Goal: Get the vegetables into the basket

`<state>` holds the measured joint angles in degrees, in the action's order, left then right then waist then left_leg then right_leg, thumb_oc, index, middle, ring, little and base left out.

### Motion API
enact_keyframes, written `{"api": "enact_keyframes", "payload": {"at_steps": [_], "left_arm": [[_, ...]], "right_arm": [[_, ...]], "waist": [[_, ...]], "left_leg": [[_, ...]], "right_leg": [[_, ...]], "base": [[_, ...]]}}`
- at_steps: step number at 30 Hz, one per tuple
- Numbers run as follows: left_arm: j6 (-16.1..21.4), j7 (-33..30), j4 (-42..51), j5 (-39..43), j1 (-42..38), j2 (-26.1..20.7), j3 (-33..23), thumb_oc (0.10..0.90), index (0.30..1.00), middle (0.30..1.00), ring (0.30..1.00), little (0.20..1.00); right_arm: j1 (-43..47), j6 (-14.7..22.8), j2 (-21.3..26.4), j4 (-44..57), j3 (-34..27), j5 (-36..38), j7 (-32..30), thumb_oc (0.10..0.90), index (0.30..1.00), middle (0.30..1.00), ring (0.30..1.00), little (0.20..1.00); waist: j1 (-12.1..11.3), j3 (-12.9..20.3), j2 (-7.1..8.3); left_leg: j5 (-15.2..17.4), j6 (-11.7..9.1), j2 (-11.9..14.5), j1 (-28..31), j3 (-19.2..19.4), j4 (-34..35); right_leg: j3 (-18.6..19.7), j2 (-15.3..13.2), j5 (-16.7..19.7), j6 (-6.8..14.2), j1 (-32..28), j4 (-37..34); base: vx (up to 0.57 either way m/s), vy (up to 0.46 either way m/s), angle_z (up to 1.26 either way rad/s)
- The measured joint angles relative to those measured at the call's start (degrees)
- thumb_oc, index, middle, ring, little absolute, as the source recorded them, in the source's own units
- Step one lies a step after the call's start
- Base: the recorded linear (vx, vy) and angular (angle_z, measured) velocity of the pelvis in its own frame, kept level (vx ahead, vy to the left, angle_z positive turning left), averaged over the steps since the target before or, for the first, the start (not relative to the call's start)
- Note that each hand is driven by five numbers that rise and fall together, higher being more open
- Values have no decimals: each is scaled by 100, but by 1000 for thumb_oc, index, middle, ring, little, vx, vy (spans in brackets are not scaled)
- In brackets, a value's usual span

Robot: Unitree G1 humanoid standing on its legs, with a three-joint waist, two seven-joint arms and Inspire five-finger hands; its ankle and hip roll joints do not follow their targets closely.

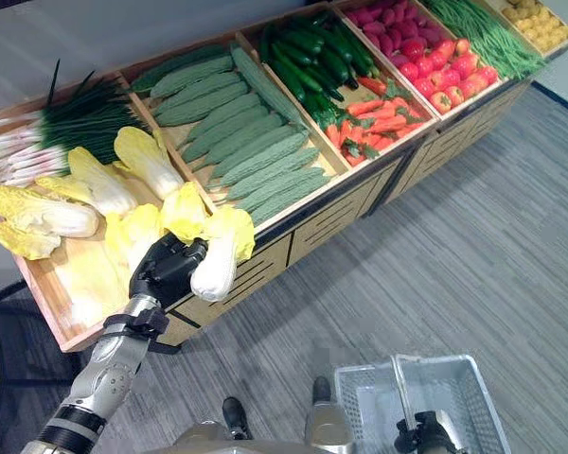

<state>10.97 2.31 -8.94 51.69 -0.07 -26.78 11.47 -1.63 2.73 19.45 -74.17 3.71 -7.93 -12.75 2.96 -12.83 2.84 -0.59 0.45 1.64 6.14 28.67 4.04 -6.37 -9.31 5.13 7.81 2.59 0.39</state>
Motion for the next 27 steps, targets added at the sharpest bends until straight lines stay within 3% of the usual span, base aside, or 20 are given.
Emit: {"api": "enact_keyframes", "payload": {"at_steps": [3,6,10,13,17,18,19,20,21,22,24,27], "left_arm": [[-1,66,52,2,36,8,-38,400,300,300,300,300],[-1,76,134,9,37,56,-25,400,300,300,300,300],[-2,169,182,18,37,147,37,400,300,300,300,300],[-9,168,181,51,18,381,70,400,300,300,300,300],[-28,169,182,121,-39,436,327,400,300,300,300,300],[-30,175,182,122,-32,439,363,400,300,300,300,300],[-32,165,182,122,-42,431,381,400,300,300,300,300],[-32,163,187,118,-23,463,399,400,300,300,300,300],[-35,157,189,117,-6,481,402,400,300,300,300,300],[-40,158,190,114,2,490,414,400,300,300,300,300],[-48,162,198,112,-7,533,412,400,300,300,300,300],[-49,164,201,111,7,566,433,400,300,300,300,300]], "right_arm": [[-79,0,-10,38,3,-1,16,400,300,300,300,300],[-193,0,-6,68,3,2,12,400,300,300,300,300],[-189,10,32,146,1,2,8,400,300,300,300,300],[-164,58,69,161,-1,8,-34,400,300,300,300,300],[-120,58,101,146,1,183,-90,400,300,300,300,300],[-80,63,114,137,3,211,-102,400,300,300,300,300],[-29,62,110,67,8,211,-101,400,300,300,300,300],[71,67,189,18,26,212,-115,400,300,300,300,300],[158,55,241,-1,76,211,-140,400,300,300,300,300],[216,45,296,-11,89,210,-156,400,300,300,300,300],[345,50,358,-43,113,209,-185,400,300,300,300,300],[386,111,397,-57,163,206,-210,400,300,300,300,300]], "waist": [[-40,6,2],[66,95,-29],[180,163,-112],[291,263,-279],[280,289,-366],[253,286,-381],[169,265,-325],[-42,244,-282],[-63,211,-206],[-128,217,-229],[-141,225,-299],[-209,202,-421]], "left_leg": [[-1,-180,141,150,217,48],[-46,-323,297,164,255,36],[-70,-310,431,162,149,-52],[-79,-300,537,115,56,-98],[-111,-290,663,21,-241,-336],[-140,-305,658,-1,-418,-452],[-141,-308,644,-85,-869,-655],[-178,-346,587,-304,-1711,-1071],[16,-410,502,-494,-2241,-1226],[133,-510,436,-493,-2644,-950],[91,-543,428,-658,-3224,-370],[-46,-375,370,-864,-3523,-184]], "right_leg": [[-52,65,-55,-70,-78,-149],[-55,240,-20,-154,-46,-145],[87,387,56,-279,-47,-234],[94,495,70,-299,-81,-302],[42,547,60,-355,-151,-355],[53,607,36,-404,-130,-341],[229,589,-43,-474,-78,-287],[471,519,67,-628,-34,-256],[593,445,75,-662,4,-274],[678,423,63,-708,36,-284],[847,455,68,-675,45,-394],[1061,619,107,-590,13,-465]], "base": [[37,-182,-36],[1,-177,-16],[-11,-205,-24],[-43,-217,-9],[-11,-141,2],[6,-137,-10],[5,-80,-52],[30,-63,-64],[48,-36,-70],[66,-4,-36],[82,22,-44],[75,78,-70]]}}
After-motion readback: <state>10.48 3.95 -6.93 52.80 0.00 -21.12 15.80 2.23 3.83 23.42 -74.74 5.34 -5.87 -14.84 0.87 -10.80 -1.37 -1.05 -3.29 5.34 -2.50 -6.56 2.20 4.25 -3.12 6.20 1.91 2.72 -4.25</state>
